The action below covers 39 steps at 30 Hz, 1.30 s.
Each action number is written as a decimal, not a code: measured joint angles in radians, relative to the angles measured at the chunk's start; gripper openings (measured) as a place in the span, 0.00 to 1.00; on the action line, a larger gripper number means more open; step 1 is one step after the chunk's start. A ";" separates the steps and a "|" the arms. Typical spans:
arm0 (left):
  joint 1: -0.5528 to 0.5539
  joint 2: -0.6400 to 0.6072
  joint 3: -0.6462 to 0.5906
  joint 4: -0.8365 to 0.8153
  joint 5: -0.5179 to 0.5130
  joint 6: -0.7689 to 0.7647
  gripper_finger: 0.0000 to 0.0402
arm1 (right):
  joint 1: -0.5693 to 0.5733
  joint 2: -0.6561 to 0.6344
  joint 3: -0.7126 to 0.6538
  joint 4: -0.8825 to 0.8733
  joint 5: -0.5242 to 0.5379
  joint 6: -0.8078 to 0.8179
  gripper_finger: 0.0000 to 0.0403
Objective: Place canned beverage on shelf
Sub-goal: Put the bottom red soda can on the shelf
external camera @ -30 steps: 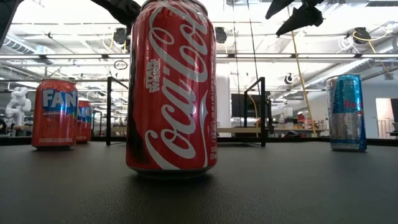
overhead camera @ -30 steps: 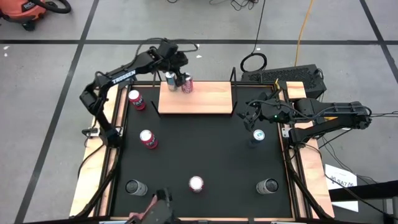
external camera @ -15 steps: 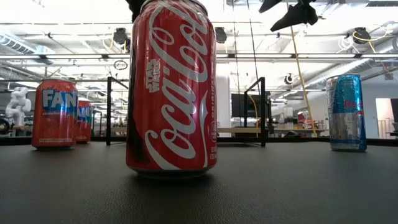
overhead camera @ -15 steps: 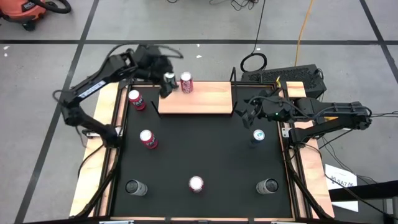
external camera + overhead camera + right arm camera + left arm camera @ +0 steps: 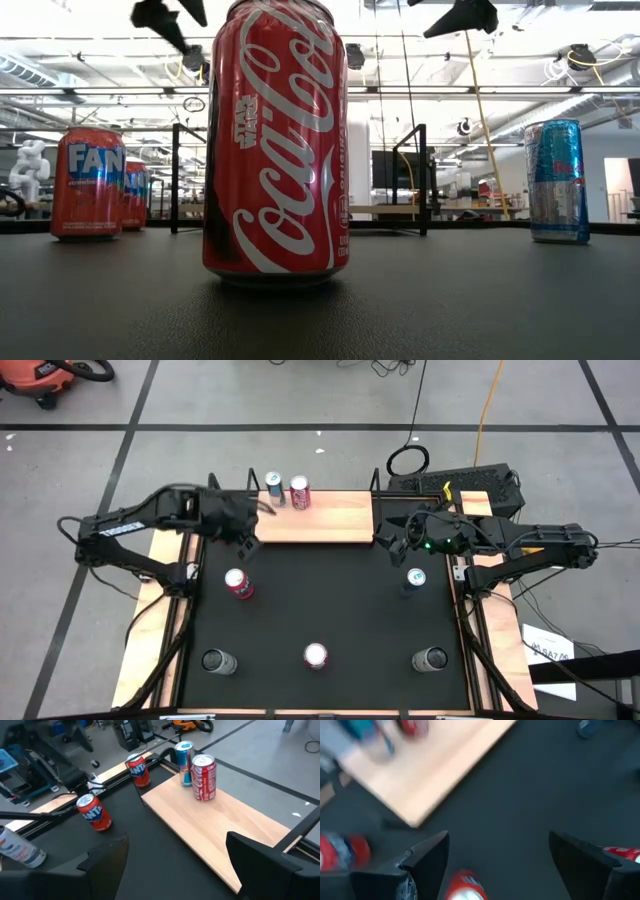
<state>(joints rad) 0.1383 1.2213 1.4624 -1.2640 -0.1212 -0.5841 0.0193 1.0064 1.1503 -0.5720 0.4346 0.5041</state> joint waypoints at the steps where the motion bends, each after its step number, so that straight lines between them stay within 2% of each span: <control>1: -0.022 -0.008 -0.024 -0.024 -0.004 -0.068 0.81 | 0.000 0.002 0.000 0.000 -0.015 0.002 0.79; 7: -0.149 -0.050 -0.175 -0.129 -0.007 -0.337 0.81 | 0.000 0.017 0.000 -0.004 -0.023 0.007 0.79; 12: -0.214 -0.058 -0.253 -0.125 0.007 -0.436 0.81 | 0.000 0.042 0.000 -0.010 -0.042 0.009 0.79; 16: -0.220 -0.058 -0.311 -0.122 0.016 -0.537 0.81 | 0.000 0.072 0.000 -0.012 -0.079 0.009 0.79; 25: -0.219 -0.058 -0.471 -0.082 0.032 -0.615 0.81 | 0.000 0.102 0.000 -0.012 -0.092 0.063 0.79; 32: -0.219 -0.059 -0.530 0.081 0.033 -0.607 0.81 | 0.000 0.102 0.000 -0.012 -0.091 0.086 0.79; 39: -0.216 -0.060 -0.534 0.061 0.003 -0.607 0.81 | 0.000 0.102 0.000 -0.011 -0.091 0.105 0.79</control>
<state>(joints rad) -0.0781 1.1617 0.9283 -1.2035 -0.1179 -1.1908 0.0193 1.1080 1.1503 -0.5827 0.3431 0.6088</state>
